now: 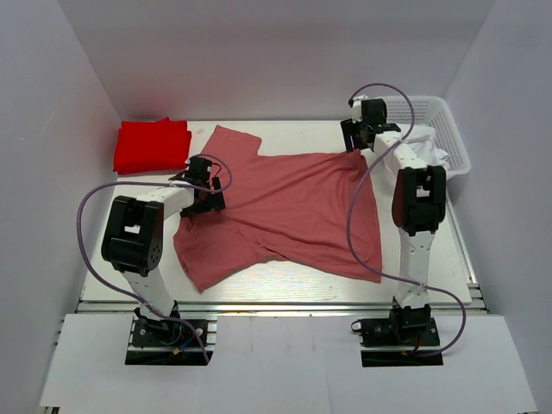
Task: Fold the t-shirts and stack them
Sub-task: Flatten out the tshirt
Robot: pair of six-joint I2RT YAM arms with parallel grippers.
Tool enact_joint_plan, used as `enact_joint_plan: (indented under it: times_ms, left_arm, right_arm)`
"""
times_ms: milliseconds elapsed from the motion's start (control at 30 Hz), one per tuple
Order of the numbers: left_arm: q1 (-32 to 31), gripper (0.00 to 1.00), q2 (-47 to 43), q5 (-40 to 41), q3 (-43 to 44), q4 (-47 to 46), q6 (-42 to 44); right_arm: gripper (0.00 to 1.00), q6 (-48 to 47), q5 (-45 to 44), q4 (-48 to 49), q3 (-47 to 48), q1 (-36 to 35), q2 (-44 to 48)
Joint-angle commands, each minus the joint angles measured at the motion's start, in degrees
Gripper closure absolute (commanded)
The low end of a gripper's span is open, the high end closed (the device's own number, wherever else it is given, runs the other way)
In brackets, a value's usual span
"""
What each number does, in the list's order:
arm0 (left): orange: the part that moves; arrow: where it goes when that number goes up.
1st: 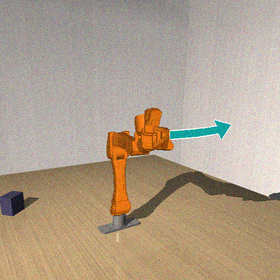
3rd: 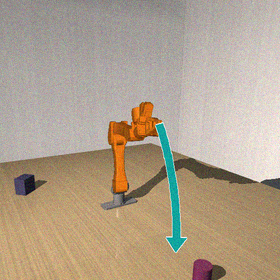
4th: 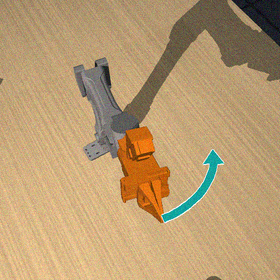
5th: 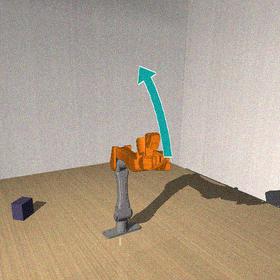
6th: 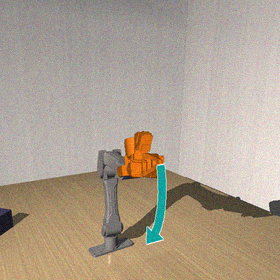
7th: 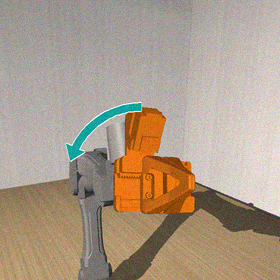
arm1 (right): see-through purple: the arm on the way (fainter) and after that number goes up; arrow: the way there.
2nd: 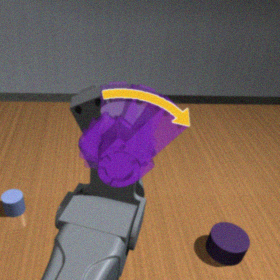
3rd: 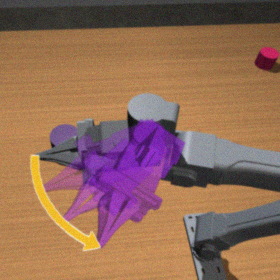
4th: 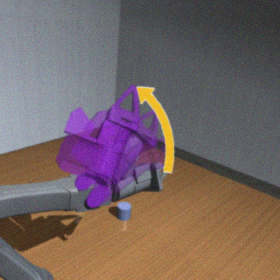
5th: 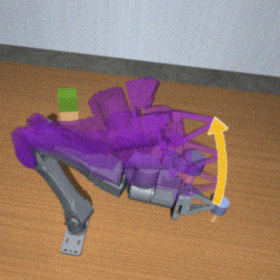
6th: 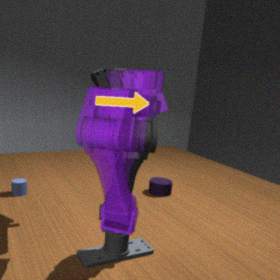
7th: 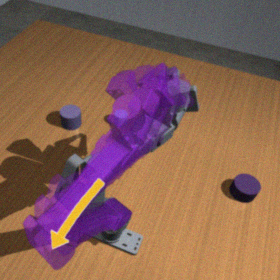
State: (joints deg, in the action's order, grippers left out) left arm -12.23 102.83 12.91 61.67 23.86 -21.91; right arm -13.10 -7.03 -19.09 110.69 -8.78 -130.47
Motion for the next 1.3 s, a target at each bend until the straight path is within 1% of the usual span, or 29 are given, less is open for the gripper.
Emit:
enact_joint_plan:
  times_ms: [0,67,133,267,367,400,500,533,567,700,867,933,1033,1267]
  left_arm:
    - [-0.25,0.0,0.71,1.15,0.04,0.58,-0.32]
    - [-0.25,0.0,0.19,1.16,0.03,0.58,-0.85]
    - [0.36,0.0,0.18,1.68,0.03,0.58,-0.85]
    - [0.36,0.0,-0.35,4.49,-0.59,0.58,-0.85]
    - [0.36,0.0,1.14,6.25,0.29,1.19,-0.85]
    - [0.36,0.0,1.67,6.78,1.95,1.8,-0.85]
    - [0.89,0.0,3.95,7.92,5.28,3.38,-0.85]
    - [0.89,0.0,3.96,8.45,6.43,3.91,-0.85]
    - [0.89,0.0,4.66,8.45,8.27,3.92,-0.85]
    - [0.89,0.0,4.66,7.31,10.49,2.17,0.46]
    - [0.37,0.0,1.86,6.25,11.1,1.1,1.61]
    - [-0.33,0.0,0.01,6.25,11.1,1.1,2.14]
    - [-0.34,0.0,-3.23,6.25,9.79,1.1,2.14]
    - [-0.34,0.0,-11.15,6.87,4.17,0.49,2.66]
  right_arm:
    - [0.27,9.2,5.62,0.81,-4.5,0.25,9.35]
    - [0.27,12.64,6.41,-1.55,-6.36,0.25,10.5]
    - [0.3,17.13,6.5,-4.8,-7.15,0.42,10.68]
    - [0.34,19.08,6.41,-11.91,-9.79,0.34,11.56]
    - [0.37,19.96,8.43,-12.11,-14.35,0.43,14.01]
    - [0.37,19.87,9.48,-10.98,-18.19,0.6,15.24]
    - [0.39,18.82,10.28,-8.78,-21.74,0.78,16.74]
    - [0.42,18.38,10.19,-7.99,-22.71,1.13,16.92]
    - [0.49,18.12,10.37,-7.72,-23.24,1.13,16.83]
    - [0.51,17.5,11.24,-5.79,-22.19,1.22,14.64]
    - [0.52,17.24,14.05,-3.86,-18.94,1.13,10.6]
    - [0.53,17.67,13.54,-2.62,-18.67,1.04,10.16]
    - [0.53,18.64,11.96,-2.88,-16.74,1.04,8.49]
    - [0.59,19.08,10.37,-3.94,-13.66,0.95,4.53]
